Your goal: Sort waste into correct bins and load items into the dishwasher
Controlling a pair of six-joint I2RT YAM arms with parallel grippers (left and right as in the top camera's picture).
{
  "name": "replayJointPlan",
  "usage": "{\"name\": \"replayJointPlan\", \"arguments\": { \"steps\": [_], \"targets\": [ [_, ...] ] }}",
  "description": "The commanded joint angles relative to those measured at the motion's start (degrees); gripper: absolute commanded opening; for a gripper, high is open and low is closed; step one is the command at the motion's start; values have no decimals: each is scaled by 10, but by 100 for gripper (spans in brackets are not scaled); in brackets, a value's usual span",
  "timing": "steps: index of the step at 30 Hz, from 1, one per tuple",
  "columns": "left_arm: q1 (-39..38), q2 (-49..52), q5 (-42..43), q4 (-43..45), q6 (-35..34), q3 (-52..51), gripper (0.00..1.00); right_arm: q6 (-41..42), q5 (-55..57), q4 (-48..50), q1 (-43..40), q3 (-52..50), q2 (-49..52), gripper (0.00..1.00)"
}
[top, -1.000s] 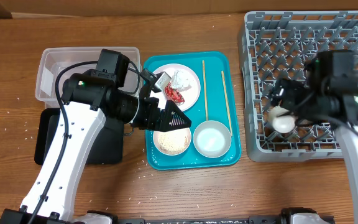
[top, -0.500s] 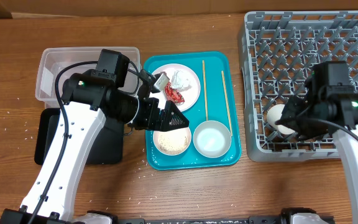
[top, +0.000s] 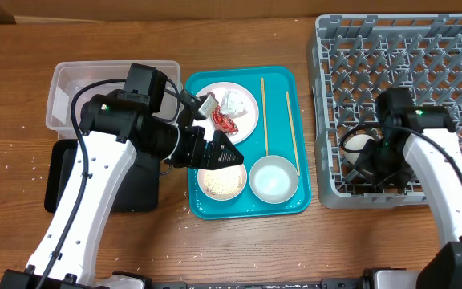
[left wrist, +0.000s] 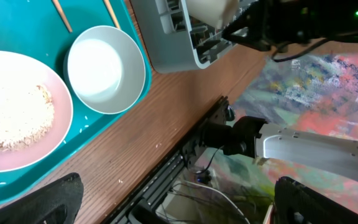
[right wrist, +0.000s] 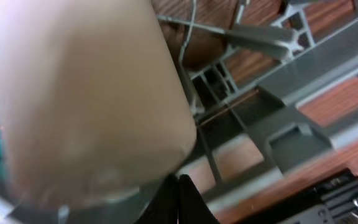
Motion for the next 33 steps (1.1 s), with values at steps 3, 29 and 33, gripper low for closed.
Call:
{"name": "replayJointPlan", "arguments": {
  "steps": [3, 29, 33],
  "targets": [
    [-4, -2, -10, 3, -2, 3, 100, 9, 19, 95, -1, -2, -7, 4],
    [-24, -2, -92, 5, -38, 3, 93, -64, -56, 127, 0, 47, -113, 16],
    [-42, -2, -104, 4, -39, 3, 93, -64, -26, 165, -1, 47, -57, 15]
  ]
}}
